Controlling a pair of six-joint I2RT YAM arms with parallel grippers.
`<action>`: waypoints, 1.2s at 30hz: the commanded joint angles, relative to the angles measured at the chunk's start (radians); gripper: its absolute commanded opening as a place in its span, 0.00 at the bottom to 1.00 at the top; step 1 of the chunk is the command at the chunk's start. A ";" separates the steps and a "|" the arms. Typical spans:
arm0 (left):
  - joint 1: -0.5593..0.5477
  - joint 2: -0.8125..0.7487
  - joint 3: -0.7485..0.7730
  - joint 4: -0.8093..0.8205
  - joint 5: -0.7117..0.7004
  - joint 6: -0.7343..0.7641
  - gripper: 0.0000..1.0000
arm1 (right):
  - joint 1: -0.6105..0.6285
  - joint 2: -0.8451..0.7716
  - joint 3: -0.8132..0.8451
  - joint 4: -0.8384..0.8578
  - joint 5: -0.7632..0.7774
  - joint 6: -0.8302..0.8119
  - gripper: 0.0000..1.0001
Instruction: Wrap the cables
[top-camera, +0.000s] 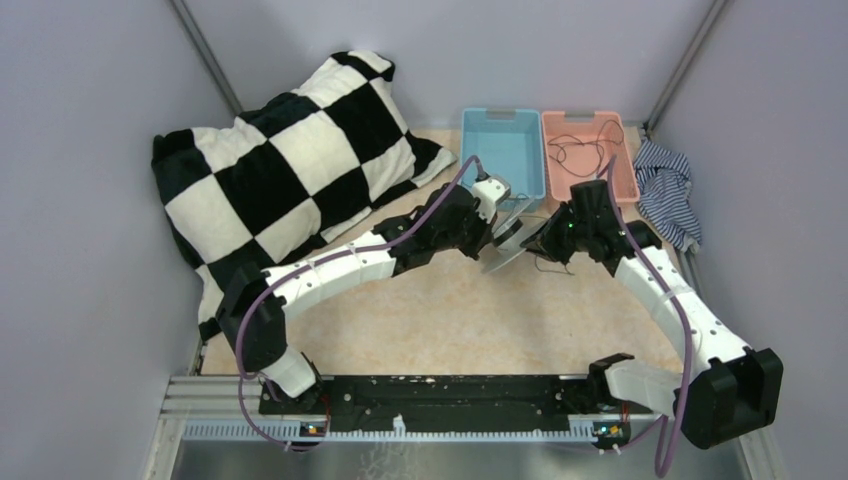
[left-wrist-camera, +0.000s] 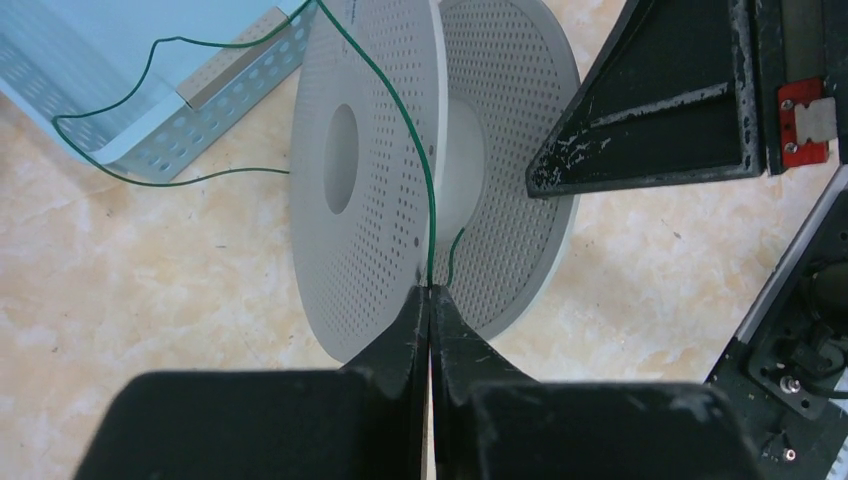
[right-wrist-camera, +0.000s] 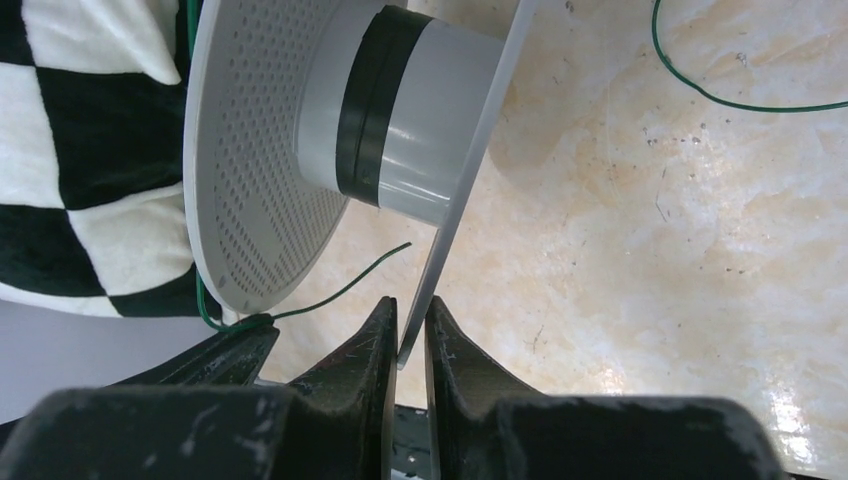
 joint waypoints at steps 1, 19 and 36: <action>-0.001 -0.027 -0.004 0.057 -0.050 0.023 0.00 | 0.019 -0.017 0.041 -0.013 -0.013 -0.012 0.00; -0.003 -0.160 -0.014 0.071 0.094 0.061 0.00 | 0.041 0.022 0.227 -0.230 -0.034 -0.084 0.00; -0.004 -0.357 -0.291 0.281 0.021 0.012 0.73 | 0.051 0.047 0.179 -0.153 -0.053 -0.035 0.00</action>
